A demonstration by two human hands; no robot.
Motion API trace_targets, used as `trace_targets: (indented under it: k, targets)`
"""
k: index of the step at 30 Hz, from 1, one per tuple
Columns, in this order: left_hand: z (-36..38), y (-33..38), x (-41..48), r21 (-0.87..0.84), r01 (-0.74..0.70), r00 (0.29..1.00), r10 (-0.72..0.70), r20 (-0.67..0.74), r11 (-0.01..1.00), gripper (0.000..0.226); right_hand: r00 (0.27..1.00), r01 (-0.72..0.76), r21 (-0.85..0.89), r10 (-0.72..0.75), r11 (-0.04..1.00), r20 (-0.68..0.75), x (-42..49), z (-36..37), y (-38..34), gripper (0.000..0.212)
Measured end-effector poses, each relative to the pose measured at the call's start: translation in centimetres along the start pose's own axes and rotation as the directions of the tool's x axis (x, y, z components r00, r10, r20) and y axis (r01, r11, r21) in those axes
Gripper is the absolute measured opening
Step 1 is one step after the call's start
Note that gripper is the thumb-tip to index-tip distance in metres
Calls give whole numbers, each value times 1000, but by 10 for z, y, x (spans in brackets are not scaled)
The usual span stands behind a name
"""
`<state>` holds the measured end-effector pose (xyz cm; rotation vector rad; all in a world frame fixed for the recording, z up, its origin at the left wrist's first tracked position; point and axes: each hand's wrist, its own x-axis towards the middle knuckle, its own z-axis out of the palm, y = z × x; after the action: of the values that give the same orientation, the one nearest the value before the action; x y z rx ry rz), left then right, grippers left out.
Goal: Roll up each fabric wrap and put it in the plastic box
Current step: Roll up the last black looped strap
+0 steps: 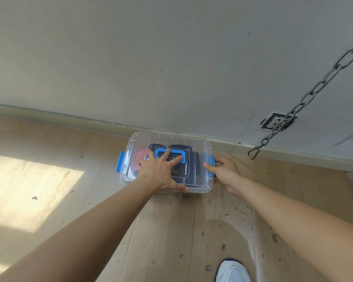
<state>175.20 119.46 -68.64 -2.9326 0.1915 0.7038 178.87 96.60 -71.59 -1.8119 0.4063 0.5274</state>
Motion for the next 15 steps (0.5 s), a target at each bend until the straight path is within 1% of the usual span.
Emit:
trace_targets:
  k: [3,7,9,11,12,15]
  targets:
    - [0,-2,7,-10,3,1000,-3,11,1000,126,998,47,-38,-48,998,-32,-3,1,0,41]
    - [2,1,0,21,6,1000,-6,-9,1000,122,986,138,-193,-152,971,-63,-5,0,1,32]
    - [1,1,-4,26,14,1000,-14,-12,1000,120,973,186,-295,-218,937,-78,-7,3,-4,21]
    - [0,1,-6,20,18,1000,-17,-17,1000,119,953,226,-417,-289,880,-94,-10,8,-8,6]
    - [0,0,-7,18,17,1000,-17,-21,1000,118,943,241,-449,-318,861,-103,-12,10,-9,3]
    - [1,-2,-9,24,9,1000,-9,-29,1000,117,934,266,-474,-346,839,-89,-14,11,-7,7]
